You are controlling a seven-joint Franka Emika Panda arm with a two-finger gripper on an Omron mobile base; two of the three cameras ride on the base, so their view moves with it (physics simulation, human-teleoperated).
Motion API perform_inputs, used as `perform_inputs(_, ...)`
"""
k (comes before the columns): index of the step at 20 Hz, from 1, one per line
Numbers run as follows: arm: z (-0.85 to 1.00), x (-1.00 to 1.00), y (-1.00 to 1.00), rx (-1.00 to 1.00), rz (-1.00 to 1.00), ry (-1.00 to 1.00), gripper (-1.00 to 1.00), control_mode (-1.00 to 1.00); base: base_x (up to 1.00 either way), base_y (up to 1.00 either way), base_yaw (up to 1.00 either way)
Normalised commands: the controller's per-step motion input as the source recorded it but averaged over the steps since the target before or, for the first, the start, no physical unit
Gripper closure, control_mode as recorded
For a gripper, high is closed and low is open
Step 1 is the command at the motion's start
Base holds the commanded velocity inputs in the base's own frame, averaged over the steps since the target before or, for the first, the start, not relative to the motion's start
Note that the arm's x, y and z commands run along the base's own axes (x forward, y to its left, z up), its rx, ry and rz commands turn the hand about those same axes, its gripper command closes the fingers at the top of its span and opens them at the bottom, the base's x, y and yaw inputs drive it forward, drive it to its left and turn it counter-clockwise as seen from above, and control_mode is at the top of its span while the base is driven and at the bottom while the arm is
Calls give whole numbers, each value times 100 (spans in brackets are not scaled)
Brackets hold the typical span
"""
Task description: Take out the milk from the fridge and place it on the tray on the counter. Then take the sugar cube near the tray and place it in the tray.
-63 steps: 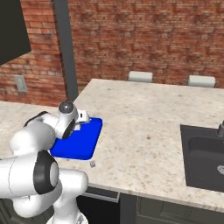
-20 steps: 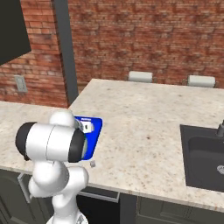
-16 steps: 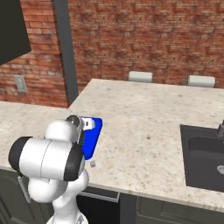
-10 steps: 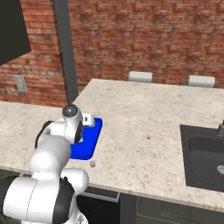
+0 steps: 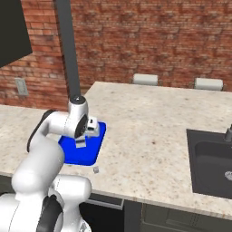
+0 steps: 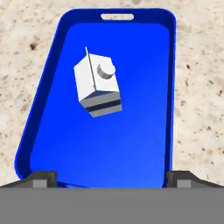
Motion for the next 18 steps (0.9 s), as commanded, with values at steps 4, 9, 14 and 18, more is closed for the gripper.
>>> perform_inputs(4,-32,-70,-37,-4,1,3,-100,-100,0,0,0)
perform_inputs(9,-30,-82,-29,-14,1,-1,-100,-100,0,0,0)
perform_inputs(14,-25,-47,-36,-5,0,0,-100,-100,0,0,0)
perform_inputs(18,-5,-7,-51,0,0,0,-100,-100,0,0,0)
